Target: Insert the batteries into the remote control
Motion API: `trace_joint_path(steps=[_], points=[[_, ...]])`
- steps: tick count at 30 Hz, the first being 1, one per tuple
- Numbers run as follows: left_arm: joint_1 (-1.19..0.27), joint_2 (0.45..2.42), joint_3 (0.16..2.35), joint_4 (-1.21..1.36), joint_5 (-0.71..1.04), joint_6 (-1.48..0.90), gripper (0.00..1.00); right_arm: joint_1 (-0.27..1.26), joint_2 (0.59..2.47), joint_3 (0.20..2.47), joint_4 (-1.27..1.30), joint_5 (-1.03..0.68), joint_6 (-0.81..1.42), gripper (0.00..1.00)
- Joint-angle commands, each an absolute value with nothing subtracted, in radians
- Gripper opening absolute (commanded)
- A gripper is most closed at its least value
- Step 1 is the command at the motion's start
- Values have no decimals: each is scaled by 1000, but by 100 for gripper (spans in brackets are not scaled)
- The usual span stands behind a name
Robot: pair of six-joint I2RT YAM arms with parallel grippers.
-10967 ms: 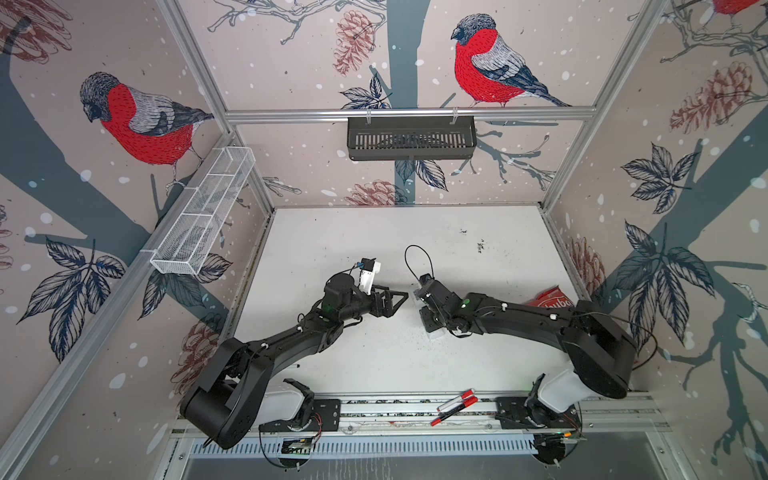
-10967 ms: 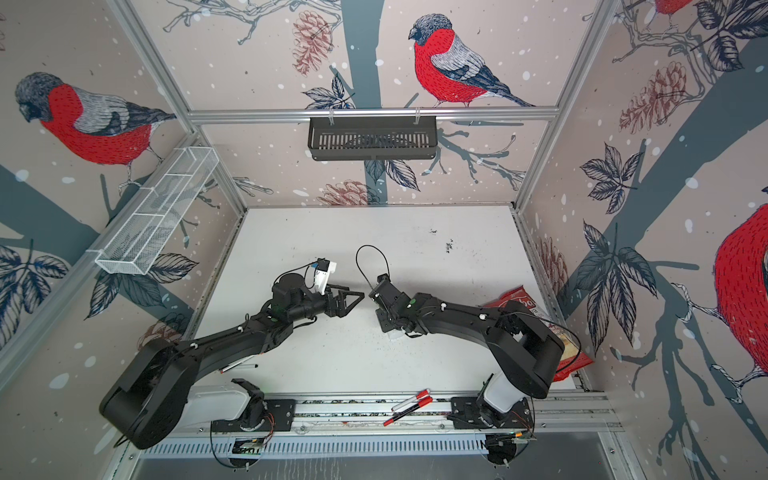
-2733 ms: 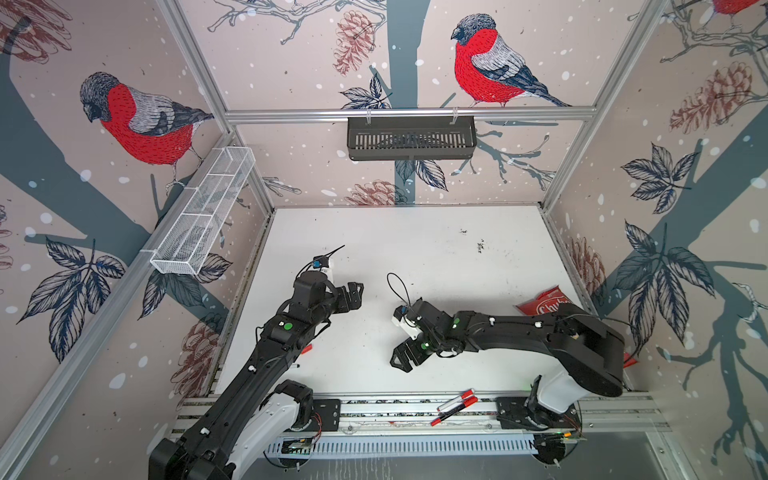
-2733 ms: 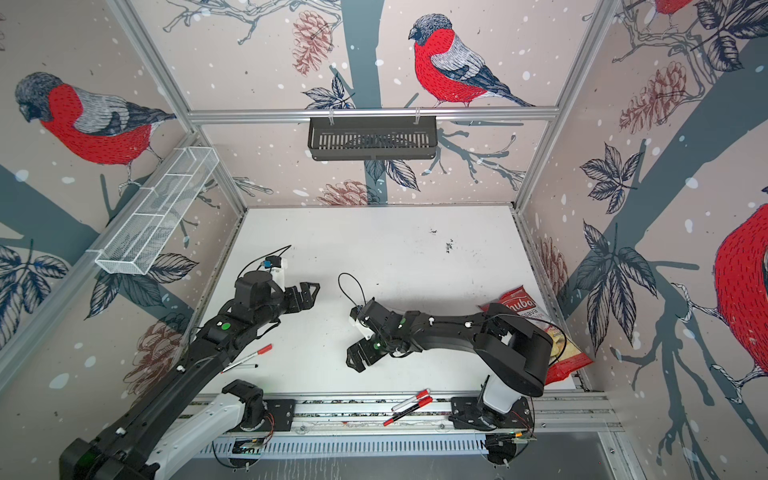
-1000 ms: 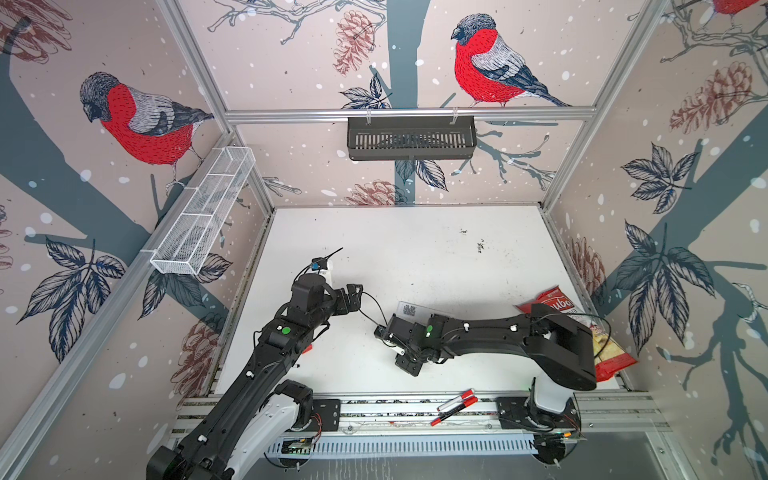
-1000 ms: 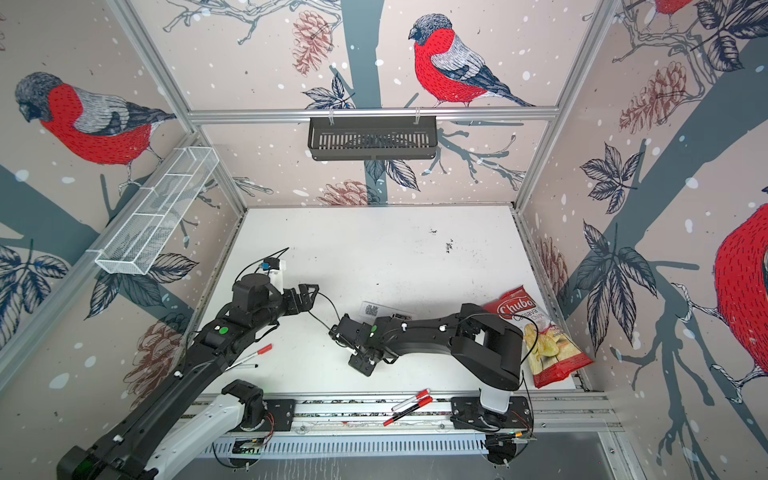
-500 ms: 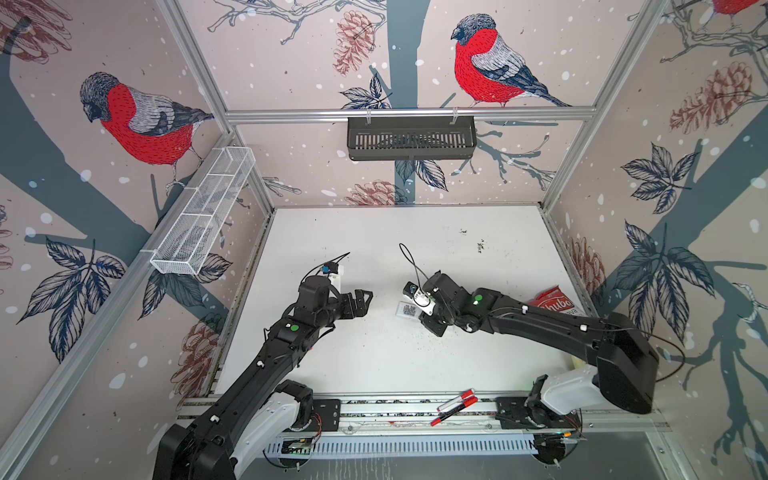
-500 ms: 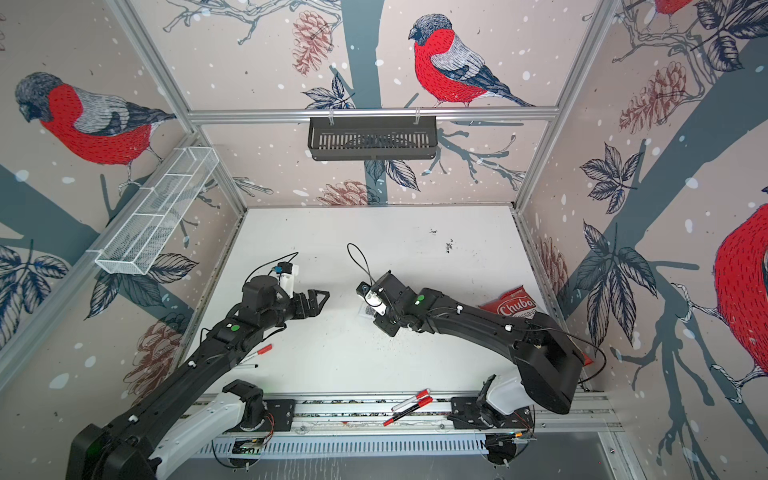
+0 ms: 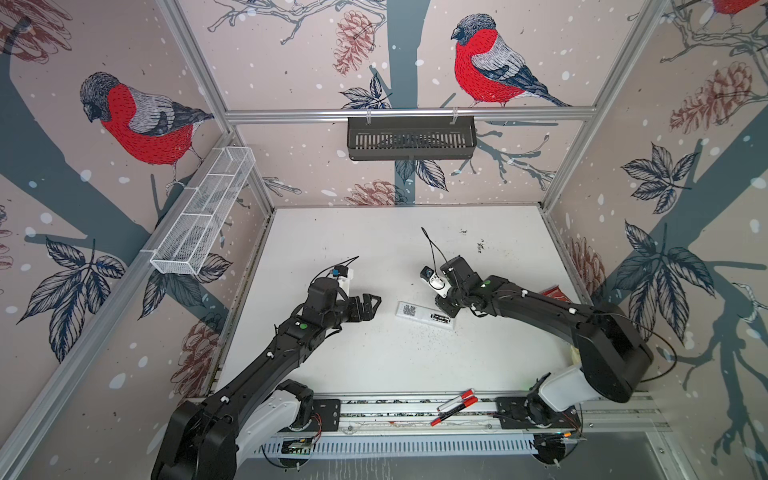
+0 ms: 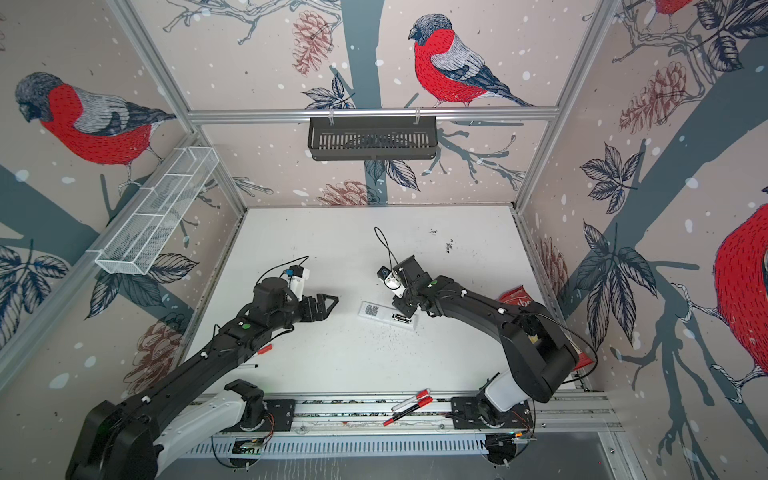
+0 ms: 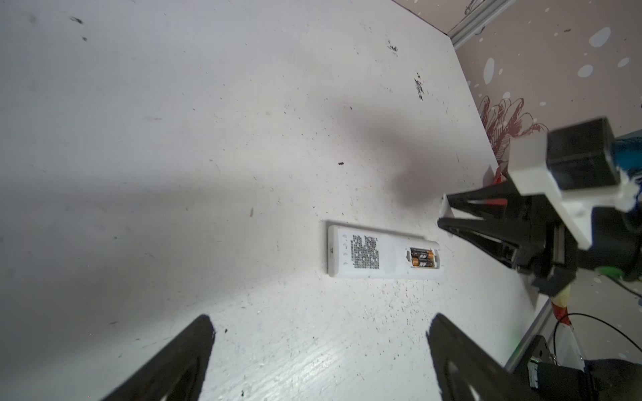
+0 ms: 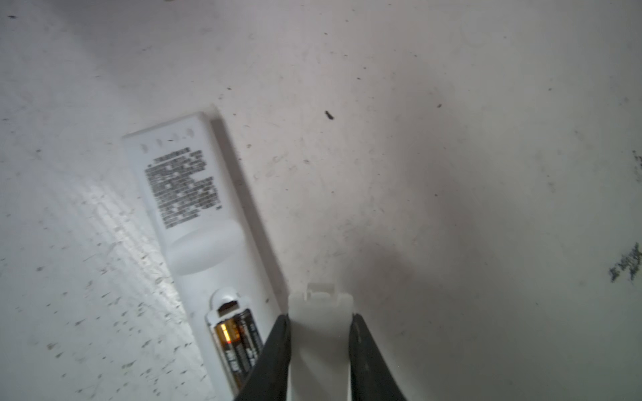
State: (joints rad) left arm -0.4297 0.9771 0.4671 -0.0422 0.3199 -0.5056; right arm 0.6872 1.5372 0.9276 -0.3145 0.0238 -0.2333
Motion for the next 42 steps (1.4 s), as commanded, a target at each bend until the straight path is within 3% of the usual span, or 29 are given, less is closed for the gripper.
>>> trace_joint_path(steps=[1,8,13,26,31,42], points=[[-491,991,436,67,336,-581,97,649,1572,946,-289,80,-194,23],[-680,1076,408,239,326,-705,97,627,1664,951,-331,163,-131,23],[-719,1171,415,348,363,-739,97,655,1656,928,-348,163,-104,23],[-709,1224,455,328,343,-710,97,785,1579,887,-398,73,-35,22],[-677,1208,454,309,359,-694,97,762,1494,864,-392,156,66,23],[-614,1201,486,254,396,-644,97,849,1391,717,-118,74,179,23]])
